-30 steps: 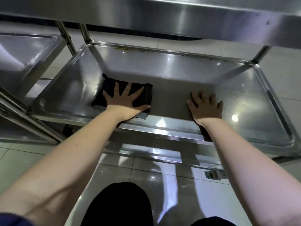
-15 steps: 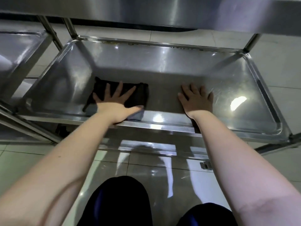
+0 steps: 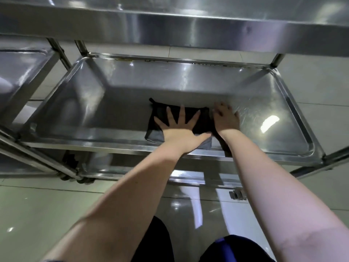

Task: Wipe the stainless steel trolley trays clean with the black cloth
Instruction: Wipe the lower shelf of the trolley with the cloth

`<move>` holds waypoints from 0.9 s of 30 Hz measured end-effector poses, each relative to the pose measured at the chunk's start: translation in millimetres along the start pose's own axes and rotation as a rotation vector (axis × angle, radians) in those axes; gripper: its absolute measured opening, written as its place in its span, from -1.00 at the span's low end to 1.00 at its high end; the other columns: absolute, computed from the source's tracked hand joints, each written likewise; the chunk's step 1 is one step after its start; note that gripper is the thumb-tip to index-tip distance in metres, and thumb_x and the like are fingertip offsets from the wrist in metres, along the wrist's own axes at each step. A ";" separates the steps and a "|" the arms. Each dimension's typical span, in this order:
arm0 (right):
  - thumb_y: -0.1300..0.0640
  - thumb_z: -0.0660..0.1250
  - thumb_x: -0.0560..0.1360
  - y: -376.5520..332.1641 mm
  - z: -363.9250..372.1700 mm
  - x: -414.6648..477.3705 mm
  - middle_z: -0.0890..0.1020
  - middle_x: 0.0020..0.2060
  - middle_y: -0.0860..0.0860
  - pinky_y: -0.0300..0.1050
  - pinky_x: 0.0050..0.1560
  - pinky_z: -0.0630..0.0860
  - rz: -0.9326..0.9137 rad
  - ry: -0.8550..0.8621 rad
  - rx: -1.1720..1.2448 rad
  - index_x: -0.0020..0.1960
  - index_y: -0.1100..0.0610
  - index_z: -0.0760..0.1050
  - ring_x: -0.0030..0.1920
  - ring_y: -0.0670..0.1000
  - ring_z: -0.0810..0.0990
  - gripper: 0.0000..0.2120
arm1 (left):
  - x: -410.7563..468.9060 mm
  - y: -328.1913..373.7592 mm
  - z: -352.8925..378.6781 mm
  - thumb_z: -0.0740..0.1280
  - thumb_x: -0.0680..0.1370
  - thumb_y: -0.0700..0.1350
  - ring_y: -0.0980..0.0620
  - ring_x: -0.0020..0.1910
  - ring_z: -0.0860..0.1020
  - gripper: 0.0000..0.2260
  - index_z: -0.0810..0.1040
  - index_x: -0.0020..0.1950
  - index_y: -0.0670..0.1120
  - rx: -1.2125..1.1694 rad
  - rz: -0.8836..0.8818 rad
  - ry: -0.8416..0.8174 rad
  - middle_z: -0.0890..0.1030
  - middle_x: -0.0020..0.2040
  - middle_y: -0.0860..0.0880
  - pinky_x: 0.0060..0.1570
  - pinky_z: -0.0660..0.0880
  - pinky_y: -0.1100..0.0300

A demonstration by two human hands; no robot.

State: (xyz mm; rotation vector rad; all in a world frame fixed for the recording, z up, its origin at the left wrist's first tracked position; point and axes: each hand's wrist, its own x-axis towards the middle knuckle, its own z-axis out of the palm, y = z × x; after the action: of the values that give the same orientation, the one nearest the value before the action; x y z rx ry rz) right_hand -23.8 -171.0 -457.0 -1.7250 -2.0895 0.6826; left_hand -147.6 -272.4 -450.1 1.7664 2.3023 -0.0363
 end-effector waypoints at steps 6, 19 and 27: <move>0.13 0.47 0.47 -6.9 -19.4 -50.8 0.64 0.13 0.00 -0.43 0.22 0.32 -0.394 -0.049 0.224 0.06 0.11 0.68 0.17 -0.08 0.55 -0.83 | -9.6 -63.1 -13.6 -0.02 0.60 0.32 -0.09 0.58 -0.10 -0.49 0.05 0.55 0.31 0.032 0.144 0.161 -0.01 0.62 0.06 0.43 -0.21 -0.37; 0.25 0.24 0.51 -41.2 -24.5 -84.7 0.56 0.02 0.13 -0.05 -0.05 0.36 -0.520 -0.177 -0.347 0.05 0.14 0.48 0.06 0.21 0.50 -0.86 | -40.7 -85.3 -35.8 0.35 0.50 0.27 -0.04 0.06 0.60 -0.59 0.63 0.20 0.04 -0.220 0.461 0.307 0.68 0.08 0.03 -0.12 0.41 0.21; 0.39 0.17 0.52 -68.9 -65.5 -61.0 0.52 0.07 0.23 0.01 0.04 0.45 -0.294 -0.079 -0.133 0.24 0.21 0.34 0.10 0.24 0.52 -0.69 | -27.8 -85.4 -56.8 0.29 0.60 -0.08 -0.21 0.12 0.51 -0.68 0.47 0.36 -0.05 -0.277 0.373 0.381 0.55 0.17 -0.15 -0.06 0.37 0.10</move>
State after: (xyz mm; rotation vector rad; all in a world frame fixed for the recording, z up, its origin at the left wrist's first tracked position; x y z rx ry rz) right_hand -31.7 -231.2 -361.8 -1.4300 -2.4263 0.5415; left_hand -232.4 -312.4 -400.0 2.1545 2.0260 0.7024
